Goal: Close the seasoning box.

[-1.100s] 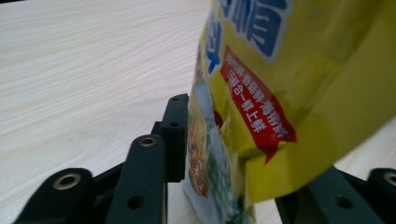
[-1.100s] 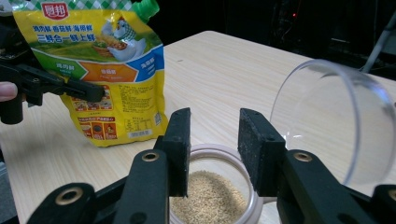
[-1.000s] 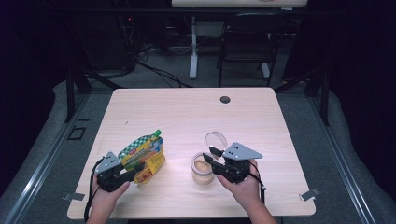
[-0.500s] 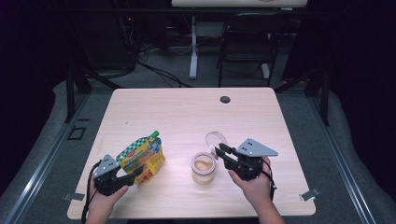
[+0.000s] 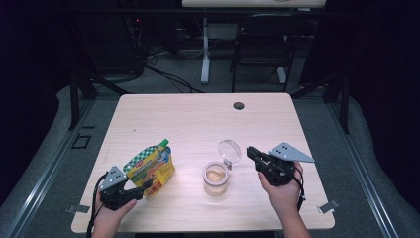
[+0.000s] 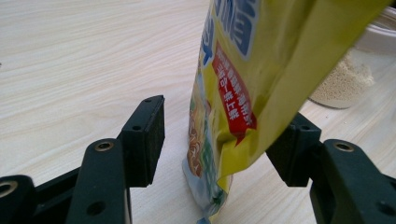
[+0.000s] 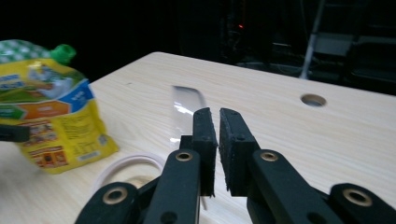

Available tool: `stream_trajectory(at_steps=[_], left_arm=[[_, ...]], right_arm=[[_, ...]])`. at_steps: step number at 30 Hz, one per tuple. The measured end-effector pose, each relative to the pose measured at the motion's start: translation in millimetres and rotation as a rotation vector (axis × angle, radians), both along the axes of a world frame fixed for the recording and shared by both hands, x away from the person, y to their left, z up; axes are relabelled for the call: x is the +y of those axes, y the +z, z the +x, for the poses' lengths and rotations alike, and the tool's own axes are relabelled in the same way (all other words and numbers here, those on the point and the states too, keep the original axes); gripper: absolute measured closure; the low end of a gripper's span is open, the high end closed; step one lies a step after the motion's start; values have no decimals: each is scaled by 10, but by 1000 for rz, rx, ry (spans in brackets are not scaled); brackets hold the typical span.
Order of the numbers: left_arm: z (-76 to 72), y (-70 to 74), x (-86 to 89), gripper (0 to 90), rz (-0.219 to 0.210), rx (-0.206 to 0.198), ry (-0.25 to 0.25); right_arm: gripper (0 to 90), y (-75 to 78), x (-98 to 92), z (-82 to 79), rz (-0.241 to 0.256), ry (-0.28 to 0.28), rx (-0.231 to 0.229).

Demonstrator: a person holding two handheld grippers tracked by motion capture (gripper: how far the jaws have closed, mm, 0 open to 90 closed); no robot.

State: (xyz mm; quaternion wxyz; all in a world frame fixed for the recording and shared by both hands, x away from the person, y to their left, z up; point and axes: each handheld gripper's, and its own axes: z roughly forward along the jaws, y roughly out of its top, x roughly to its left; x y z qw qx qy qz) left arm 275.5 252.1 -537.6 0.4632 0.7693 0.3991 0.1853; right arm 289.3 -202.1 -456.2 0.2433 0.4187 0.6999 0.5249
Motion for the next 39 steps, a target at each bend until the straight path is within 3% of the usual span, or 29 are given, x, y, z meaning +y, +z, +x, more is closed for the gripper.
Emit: stream_trajectory(at_steps=[3, 7, 14, 21, 25, 39], left_arm=[[2, -3, 4, 427, 0, 1, 0], [-13, -2, 10, 427, 2, -5, -2], [-34, -9, 19, 427, 12, 2, -3], [-44, -12, 53, 426, -4, -2, 7], [-26, -37, 51, 426, 2, 15, -3], [-22, -45, 41, 426, -2, 12, -4]], right_arm=[[873, -75, -69, 58, 19, -26, 32], [898, -180, -68, 139, 4, -32, 66], [900, -222, -1, 196, -23, -22, 72], [900, -264, 61, 230, -31, 5, 88], [900, -263, 88, 223, -34, 19, 82], [897, -242, 167, 181, -36, 44, 70]])
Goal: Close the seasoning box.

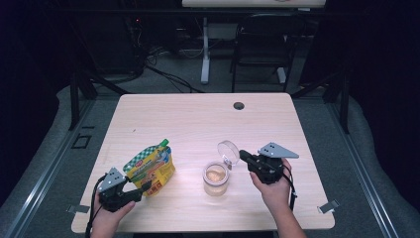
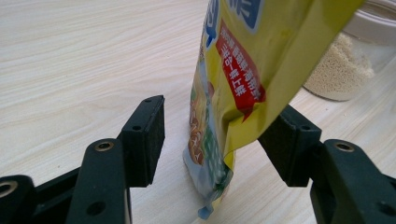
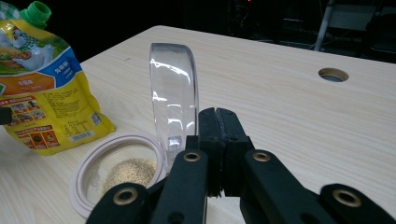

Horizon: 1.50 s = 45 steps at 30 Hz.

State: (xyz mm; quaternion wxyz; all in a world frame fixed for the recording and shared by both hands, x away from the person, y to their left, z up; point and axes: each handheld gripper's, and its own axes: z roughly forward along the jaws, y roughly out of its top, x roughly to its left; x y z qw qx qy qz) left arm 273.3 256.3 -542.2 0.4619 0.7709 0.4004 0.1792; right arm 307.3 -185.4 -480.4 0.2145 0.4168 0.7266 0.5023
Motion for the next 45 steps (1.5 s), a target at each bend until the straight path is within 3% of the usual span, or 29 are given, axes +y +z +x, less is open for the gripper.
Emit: stream_trajectory(at_steps=[8, 21, 38, 45], left_arm=[[0, 6, 7, 426, 1, 3, -5], [-1, 19, 27, 423, -10, -3, -7], [-45, 74, 55, 414, -34, -16, -7], [-79, 82, 65, 397, -23, 2, -1]], right_arm=[[887, 16, 58, -34, -9, 19, -10], [868, -106, 307, -78, -74, 123, 10], [816, -135, 293, -72, -59, 123, 15], [766, -44, 208, -88, -46, 119, 0]])
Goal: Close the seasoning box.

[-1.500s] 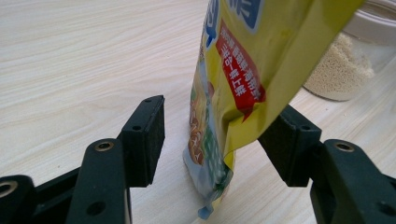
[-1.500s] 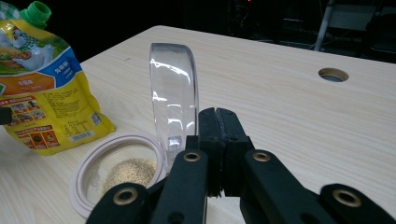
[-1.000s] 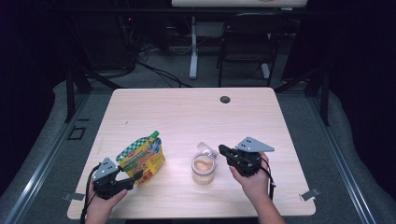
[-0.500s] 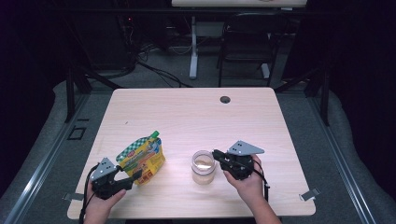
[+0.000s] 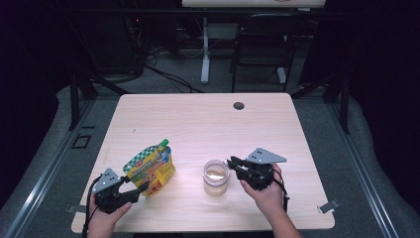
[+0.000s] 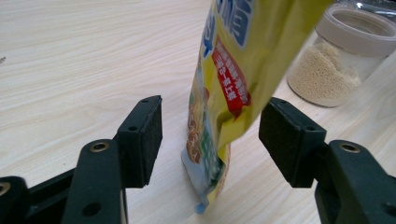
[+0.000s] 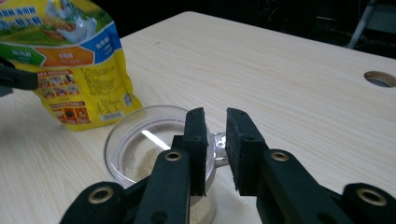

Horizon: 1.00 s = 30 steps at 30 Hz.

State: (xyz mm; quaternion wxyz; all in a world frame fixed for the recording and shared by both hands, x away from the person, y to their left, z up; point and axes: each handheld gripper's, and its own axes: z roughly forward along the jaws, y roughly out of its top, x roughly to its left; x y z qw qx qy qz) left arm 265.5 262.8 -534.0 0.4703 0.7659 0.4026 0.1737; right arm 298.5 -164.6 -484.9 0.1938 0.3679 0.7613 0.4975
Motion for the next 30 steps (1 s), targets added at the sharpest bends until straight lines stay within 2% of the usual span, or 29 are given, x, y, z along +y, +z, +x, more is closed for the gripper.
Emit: stream_trajectory(at_steps=[1, 7, 14, 18, 21, 22, 24, 27, 30], left_arm=[[-23, 3, 3, 396, 14, -4, -1], [-71, 71, 42, 390, 13, -9, -2], [-144, 146, 125, 390, 93, -9, -22], [-174, 135, 219, 389, 87, 6, -10], [-201, 122, 279, 390, 66, 11, 0], [-207, 118, 297, 390, 64, 8, 1], [-221, 116, 330, 390, 68, 13, 9], [-224, 77, 395, 390, 45, 14, 30], [-224, 53, 430, 390, 42, 18, 42]], right_arm=[[738, 43, -38, -3, 15, -1, -1], [662, 143, -90, -34, 40, -5, -22], [538, 146, -103, -49, 13, -4, -25], [487, 116, -175, -87, -3, -25, -25], [463, 72, -257, -122, -4, -44, -2], [450, 36, -314, -155, -19, -56, 7], [447, 19, -344, -177, -33, -62, 10], [438, -60, -473, -261, -62, -92, 26], [437, -104, -541, -289, -71, -110, 30]])
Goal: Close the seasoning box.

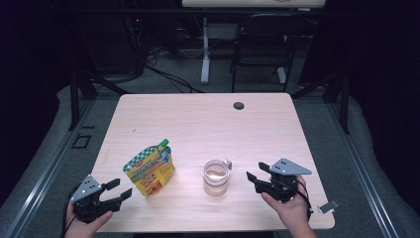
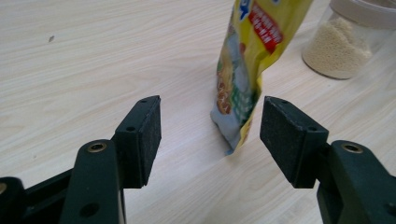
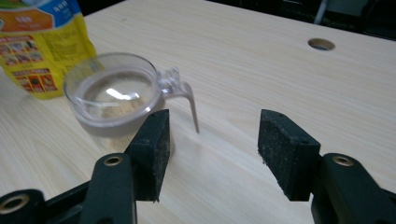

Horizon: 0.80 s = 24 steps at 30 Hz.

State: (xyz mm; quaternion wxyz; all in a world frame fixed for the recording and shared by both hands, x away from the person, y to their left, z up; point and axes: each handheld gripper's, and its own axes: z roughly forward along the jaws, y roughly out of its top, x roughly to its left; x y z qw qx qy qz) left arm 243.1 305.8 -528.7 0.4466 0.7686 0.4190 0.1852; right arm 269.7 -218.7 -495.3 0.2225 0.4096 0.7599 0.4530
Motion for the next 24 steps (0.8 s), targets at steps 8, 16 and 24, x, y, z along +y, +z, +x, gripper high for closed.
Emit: stream_trajectory(at_steps=[8, 16, 24], left_arm=[[7, -85, 84, 391, -17, 8, 39], [47, -158, 117, 391, -7, 25, 57], [83, -216, 107, 391, 5, 28, 78]], right_arm=[[436, -164, -218, -36, -19, -71, 17], [430, -293, -337, -29, -38, -101, -5], [427, -426, -416, 16, -50, -106, 34]])
